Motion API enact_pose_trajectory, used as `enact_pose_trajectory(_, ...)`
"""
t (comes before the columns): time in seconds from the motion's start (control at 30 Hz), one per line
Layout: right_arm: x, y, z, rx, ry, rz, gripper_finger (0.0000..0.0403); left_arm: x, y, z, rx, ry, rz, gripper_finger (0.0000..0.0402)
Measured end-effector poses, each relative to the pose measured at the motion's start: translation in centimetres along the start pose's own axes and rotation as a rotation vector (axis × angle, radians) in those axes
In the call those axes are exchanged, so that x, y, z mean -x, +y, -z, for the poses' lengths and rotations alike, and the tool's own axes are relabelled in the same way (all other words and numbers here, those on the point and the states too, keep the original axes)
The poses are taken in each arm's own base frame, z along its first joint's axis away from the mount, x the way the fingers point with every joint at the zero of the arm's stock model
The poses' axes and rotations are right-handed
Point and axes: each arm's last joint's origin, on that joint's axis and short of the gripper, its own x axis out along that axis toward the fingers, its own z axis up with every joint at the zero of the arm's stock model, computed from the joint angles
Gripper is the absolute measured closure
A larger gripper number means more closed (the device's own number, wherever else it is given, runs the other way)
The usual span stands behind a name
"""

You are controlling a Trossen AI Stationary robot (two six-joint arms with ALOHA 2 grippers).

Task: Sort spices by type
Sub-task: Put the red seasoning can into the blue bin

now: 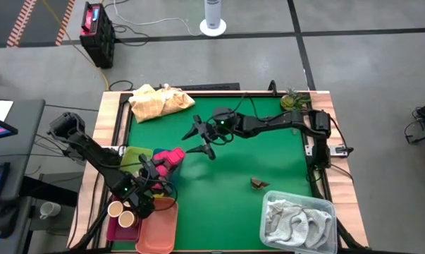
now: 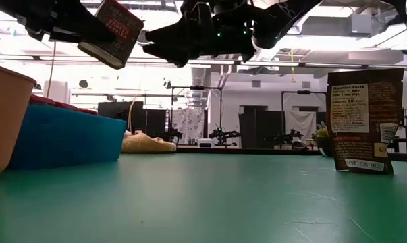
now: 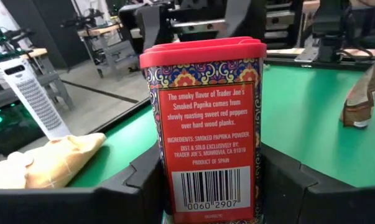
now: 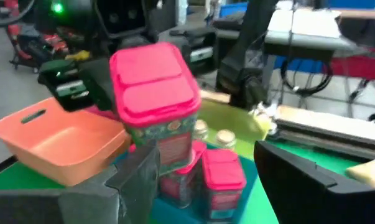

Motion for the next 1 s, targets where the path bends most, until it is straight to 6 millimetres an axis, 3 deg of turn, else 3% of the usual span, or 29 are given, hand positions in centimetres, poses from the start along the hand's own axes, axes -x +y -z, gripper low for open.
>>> enact_pose_trajectory(0.17,0.2,-0.4,-1.0,0.042,0.003,0.077,0.0117,0.2,0.6,-1.0,-0.028,-0.041,-0.023,0.0216)
enact_pose_trajectory(0.3,0.3,-1.3,-2.6,0.039,-0.029,0.030,0.0117,0.3,1.5,-2.0,-0.043,-0.061,-0.039,0.0216)
enact_pose_trajectory(0.37,0.2,-1.6,-2.5,0.039,-0.038,-0.008,0.0117,0.4,1.8,-2.3,-0.051,-0.062,-0.039,0.0216)
enact_pose_trajectory(0.77,-2.6,-2.2,4.3,-0.060,0.067,-0.072,0.0117,-0.4,3.1,1.2,0.038,-0.020,-0.046,0.0216)
enact_pose_trajectory(1.0,-3.5,-1.7,6.0,-0.123,0.095,-0.075,0.0117,-0.6,2.2,2.1,0.121,0.051,0.000,0.0216)
